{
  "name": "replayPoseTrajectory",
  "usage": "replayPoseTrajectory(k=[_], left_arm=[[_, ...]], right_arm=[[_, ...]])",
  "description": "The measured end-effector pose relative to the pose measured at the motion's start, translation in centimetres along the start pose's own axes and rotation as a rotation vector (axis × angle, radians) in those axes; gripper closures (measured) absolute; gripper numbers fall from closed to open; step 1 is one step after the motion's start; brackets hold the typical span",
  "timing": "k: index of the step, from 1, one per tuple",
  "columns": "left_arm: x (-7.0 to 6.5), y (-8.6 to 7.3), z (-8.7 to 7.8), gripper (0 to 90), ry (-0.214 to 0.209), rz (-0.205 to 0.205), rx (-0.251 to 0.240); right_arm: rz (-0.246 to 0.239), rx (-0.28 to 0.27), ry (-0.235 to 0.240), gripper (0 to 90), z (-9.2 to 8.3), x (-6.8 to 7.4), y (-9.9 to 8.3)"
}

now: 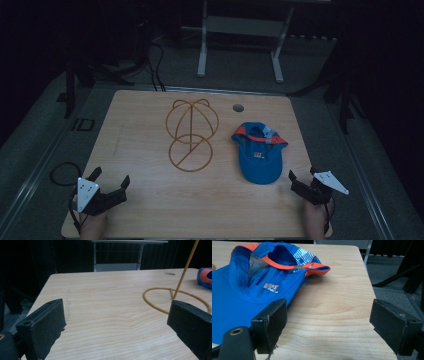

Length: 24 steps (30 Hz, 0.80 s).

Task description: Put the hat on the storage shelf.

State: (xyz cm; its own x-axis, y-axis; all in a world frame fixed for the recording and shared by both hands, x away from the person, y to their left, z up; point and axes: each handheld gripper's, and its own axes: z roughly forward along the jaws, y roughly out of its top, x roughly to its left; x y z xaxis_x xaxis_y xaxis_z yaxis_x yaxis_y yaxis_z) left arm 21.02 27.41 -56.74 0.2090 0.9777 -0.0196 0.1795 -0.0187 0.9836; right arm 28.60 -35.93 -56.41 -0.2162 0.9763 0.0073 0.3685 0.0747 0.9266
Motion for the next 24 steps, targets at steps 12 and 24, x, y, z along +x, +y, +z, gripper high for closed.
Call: replayPoseTrajectory(k=[12, 24], left_arm=[[-1.4, 0.1, 0.5, 2.0, -0.040, 0.020, 0.012], [-1.7, 0.1, 0.6, 2.0, -0.065, 0.014, 0.019]], right_arm=[[-0.005, 0.068, 0.013, 13.8, 0.4, 0.3, 0.2], [0.009, 0.058, 0.077, 13.5, 0.9, 0.5, 3.9]])
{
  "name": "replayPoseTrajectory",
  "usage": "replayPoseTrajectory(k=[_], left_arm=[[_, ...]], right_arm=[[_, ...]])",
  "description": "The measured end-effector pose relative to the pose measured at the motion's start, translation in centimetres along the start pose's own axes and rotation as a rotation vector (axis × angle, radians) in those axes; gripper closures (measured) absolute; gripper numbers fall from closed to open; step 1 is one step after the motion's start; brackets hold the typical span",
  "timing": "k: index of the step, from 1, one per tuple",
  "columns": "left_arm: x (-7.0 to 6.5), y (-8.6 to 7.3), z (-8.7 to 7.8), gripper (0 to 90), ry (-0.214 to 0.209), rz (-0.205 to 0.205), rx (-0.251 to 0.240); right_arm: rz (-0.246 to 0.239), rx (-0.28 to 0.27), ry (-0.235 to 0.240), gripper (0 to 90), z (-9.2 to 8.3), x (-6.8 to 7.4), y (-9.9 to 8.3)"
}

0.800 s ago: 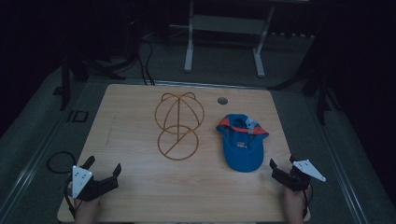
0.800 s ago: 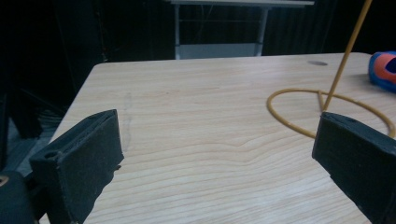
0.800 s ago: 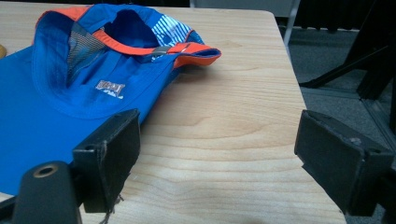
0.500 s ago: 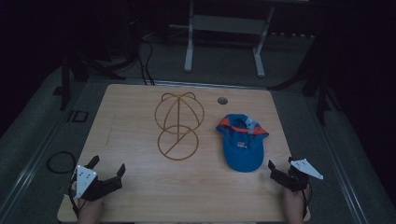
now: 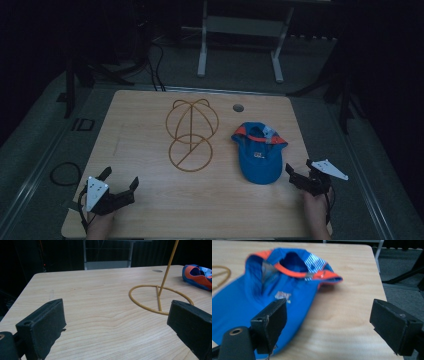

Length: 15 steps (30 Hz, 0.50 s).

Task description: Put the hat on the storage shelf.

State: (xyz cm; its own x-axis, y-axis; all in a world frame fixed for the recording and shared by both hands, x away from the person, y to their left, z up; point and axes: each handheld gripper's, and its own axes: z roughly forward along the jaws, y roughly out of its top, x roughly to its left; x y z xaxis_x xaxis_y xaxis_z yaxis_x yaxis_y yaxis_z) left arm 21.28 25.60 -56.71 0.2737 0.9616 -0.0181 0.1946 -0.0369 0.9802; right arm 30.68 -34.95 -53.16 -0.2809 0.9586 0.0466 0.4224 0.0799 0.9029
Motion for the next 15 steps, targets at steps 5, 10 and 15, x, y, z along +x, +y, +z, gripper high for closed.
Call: replayPoseTrajectory(k=[5, 10, 15], left_arm=[[-0.2, 0.0, 0.1, 2.0, -0.010, 0.006, 0.007], [-0.3, 0.1, 0.0, 2.0, -0.014, 0.012, 0.011], [-0.3, 0.1, 0.0, 2.0, -0.015, 0.006, 0.009]], right_arm=[[0.003, 0.003, 0.030, 13.0, 0.3, -0.1, 2.6], [-0.023, -0.001, 0.028, 12.7, 0.9, 0.2, 5.4], [-0.082, -0.002, 0.092, 14.2, 2.0, 0.7, 7.1]])
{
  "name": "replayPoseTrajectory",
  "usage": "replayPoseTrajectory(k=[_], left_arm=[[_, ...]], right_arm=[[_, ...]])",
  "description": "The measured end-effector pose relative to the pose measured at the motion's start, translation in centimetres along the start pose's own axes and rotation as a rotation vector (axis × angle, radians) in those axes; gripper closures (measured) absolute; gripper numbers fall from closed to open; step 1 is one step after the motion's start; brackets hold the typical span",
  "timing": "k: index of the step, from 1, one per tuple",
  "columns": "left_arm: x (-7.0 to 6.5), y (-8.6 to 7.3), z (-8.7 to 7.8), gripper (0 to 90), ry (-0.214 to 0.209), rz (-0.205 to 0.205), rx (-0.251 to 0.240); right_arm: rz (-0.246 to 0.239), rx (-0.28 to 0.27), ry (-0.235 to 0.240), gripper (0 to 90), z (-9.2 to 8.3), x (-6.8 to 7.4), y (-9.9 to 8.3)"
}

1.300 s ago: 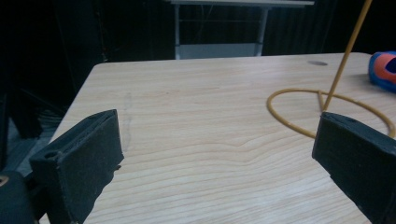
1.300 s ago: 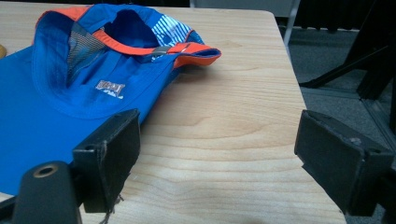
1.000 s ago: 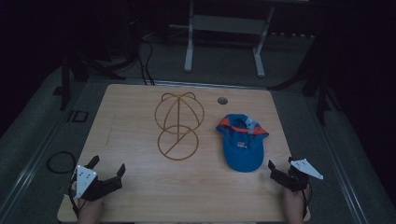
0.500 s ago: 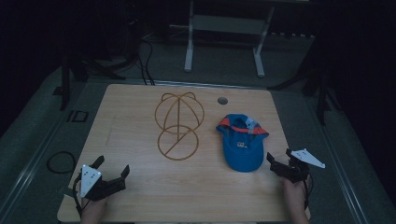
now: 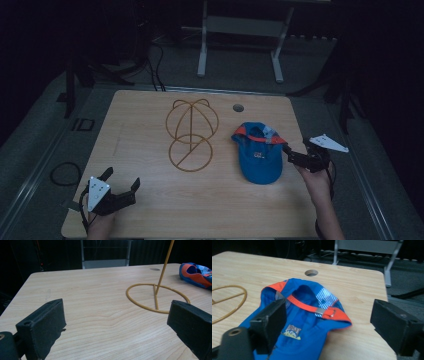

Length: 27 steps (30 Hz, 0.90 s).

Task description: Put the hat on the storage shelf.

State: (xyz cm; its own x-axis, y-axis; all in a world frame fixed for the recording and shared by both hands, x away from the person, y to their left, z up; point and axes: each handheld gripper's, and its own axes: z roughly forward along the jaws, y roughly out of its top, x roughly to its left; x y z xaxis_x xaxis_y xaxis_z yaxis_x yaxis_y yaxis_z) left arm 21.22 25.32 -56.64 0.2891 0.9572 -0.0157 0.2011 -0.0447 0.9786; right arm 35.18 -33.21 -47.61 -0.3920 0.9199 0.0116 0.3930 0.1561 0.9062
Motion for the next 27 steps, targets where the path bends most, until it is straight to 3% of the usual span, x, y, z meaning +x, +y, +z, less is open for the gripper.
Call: replayPoseTrajectory(k=[5, 9, 12, 14, 18, 27], left_arm=[[-0.1, 0.0, 0.0, 2.0, -0.011, 0.003, 0.001], [-0.2, 0.1, 0.0, 2.0, -0.030, 0.015, 0.001], [-0.3, 0.1, 0.0, 2.0, -0.035, 0.021, 0.003], [-0.3, 0.1, 0.0, 2.0, -0.037, 0.022, 0.001], [-0.4, 0.1, 0.0, 2.0, -0.039, 0.023, -0.003], [-0.5, 0.2, -0.2, 2.0, -0.052, 0.028, -0.008]], right_arm=[[-0.016, -0.003, 0.048, 21.4, 1.9, 0.0, 1.1], [-0.036, 0.005, 0.049, 23.2, 3.2, 0.1, 1.7], [-0.043, 0.022, 0.050, 23.9, 4.5, 0.1, 2.0], [-0.036, 0.048, 0.082, 26.1, 5.6, -0.2, 2.2], [-0.041, 0.058, 0.080, 27.4, 7.3, -0.4, 2.3], [-0.064, 0.149, 0.061, 29.9, 11.2, -0.9, 2.2]])
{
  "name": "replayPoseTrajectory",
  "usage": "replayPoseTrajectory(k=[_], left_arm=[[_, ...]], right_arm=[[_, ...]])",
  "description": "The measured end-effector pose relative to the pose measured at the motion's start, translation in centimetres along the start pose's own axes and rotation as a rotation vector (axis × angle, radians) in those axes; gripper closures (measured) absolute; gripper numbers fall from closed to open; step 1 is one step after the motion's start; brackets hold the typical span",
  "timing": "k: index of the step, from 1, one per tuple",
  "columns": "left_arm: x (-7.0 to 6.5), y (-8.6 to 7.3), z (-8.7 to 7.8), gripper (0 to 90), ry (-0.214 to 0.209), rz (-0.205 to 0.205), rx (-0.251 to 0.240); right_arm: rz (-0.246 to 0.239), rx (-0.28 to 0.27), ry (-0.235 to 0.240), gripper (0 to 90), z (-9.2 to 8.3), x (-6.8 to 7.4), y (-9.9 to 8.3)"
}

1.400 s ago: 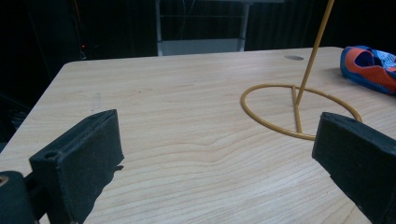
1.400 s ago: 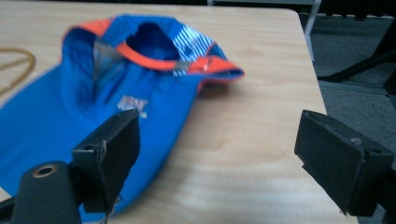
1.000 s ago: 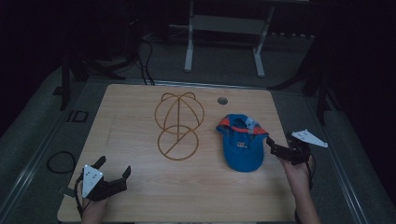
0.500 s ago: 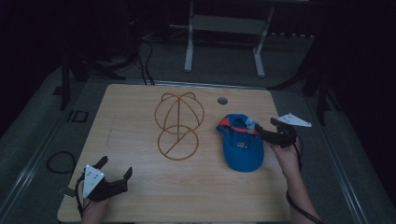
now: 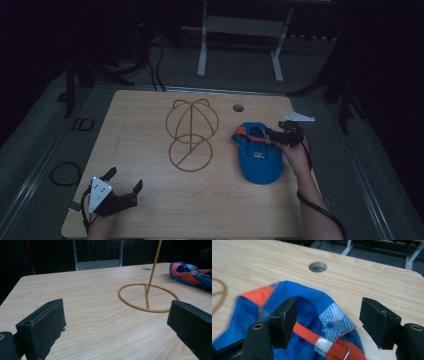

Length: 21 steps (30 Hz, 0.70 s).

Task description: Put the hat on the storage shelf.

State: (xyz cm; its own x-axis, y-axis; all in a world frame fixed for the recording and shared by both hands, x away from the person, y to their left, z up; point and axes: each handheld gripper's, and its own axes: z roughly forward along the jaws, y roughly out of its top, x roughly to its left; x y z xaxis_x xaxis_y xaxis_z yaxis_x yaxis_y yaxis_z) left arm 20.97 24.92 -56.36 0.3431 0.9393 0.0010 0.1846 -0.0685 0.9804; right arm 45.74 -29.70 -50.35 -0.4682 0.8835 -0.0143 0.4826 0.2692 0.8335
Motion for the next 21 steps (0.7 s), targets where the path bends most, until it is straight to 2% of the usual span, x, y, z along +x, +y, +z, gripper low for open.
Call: replayPoseTrajectory(k=[5, 8, 16, 17, 19, 21], left_arm=[[0.0, 0.0, 0.0, 2.0, -0.008, -0.005, 0.002], [-0.2, 0.0, 0.0, 2.0, -0.014, -0.004, 0.002], [-0.4, 0.1, 0.0, 2.0, -0.022, 0.004, 0.005], [-0.4, 0.0, 0.0, 2.0, -0.021, -0.001, 0.005], [-0.3, 0.0, 0.0, 2.0, -0.024, -0.007, 0.004], [-0.4, 0.0, 0.1, 2.0, -0.027, -0.032, -0.004]], right_arm=[[0.016, 0.043, -0.015, 34.2, 1.6, -0.8, -0.2], [-0.004, 0.074, -0.040, 36.3, 2.5, -0.8, -0.6], [-0.004, 0.152, -0.031, 37.4, 4.6, -0.8, -2.0], [-0.015, 0.177, -0.022, 40.5, 4.9, -0.8, -2.3], [-0.042, 0.195, -0.029, 44.9, 5.0, -0.6, -2.5], [-0.076, 0.221, -0.029, 50.1, 5.2, -0.4, -2.6]])
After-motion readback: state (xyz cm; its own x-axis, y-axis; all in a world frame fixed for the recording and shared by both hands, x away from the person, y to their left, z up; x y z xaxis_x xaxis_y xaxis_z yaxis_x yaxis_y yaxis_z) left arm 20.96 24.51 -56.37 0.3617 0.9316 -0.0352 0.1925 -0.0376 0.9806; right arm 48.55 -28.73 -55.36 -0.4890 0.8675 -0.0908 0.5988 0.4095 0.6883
